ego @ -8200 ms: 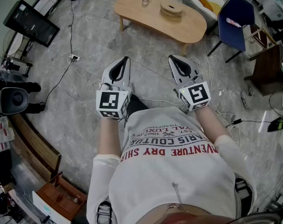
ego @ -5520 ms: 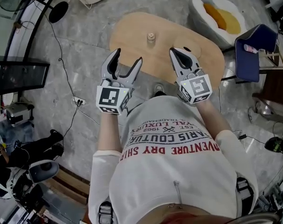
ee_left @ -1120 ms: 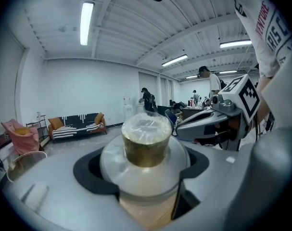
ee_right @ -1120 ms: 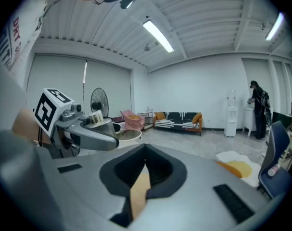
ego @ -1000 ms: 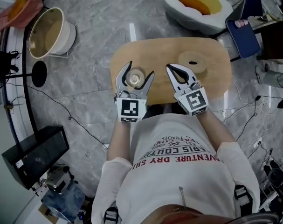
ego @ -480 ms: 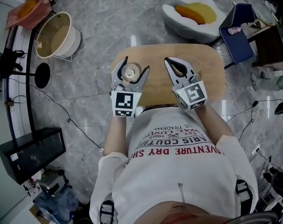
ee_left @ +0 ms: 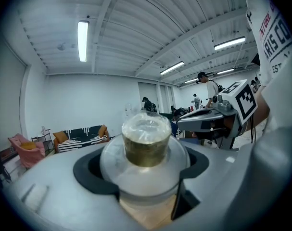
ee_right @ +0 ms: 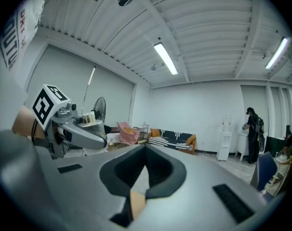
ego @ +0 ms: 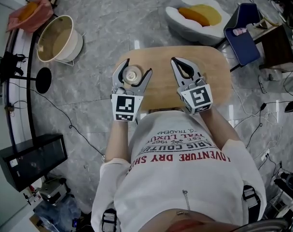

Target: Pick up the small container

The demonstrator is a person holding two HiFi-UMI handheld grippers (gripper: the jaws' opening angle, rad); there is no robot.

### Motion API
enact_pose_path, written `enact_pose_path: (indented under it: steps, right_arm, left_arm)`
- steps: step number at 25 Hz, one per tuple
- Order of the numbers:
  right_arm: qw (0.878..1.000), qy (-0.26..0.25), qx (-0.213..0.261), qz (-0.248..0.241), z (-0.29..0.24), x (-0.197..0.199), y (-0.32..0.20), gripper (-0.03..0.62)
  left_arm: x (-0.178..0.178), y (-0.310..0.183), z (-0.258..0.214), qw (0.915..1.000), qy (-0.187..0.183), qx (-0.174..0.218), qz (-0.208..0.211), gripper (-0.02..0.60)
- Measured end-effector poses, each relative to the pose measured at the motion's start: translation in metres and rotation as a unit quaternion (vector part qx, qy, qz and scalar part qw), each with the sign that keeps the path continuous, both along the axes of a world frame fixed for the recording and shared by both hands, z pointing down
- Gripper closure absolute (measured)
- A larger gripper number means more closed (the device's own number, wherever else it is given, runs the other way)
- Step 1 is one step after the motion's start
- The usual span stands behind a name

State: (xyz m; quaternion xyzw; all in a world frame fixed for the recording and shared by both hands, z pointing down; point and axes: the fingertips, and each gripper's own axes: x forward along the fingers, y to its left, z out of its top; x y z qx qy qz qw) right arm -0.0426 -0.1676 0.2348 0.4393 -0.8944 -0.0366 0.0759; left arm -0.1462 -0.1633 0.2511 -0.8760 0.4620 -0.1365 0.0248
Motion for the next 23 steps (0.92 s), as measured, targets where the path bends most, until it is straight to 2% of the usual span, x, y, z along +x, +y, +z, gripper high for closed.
enact_pose_path:
  steps: [9, 23]
  right_arm:
    - [0.999, -0.013, 0.004, 0.032, -0.001, 0.002, -0.001, 0.606]
    - [1.000, -0.010, 0.002, 0.027, 0.005, -0.017, 0.000, 0.606]
  left_arm:
    - [-0.010, 0.005, 0.002, 1.0000, 0.002, 0.000, 0.003, 0.236]
    - [-0.030, -0.001, -0.002, 0.9999, 0.009, 0.008, 0.007, 0.236]
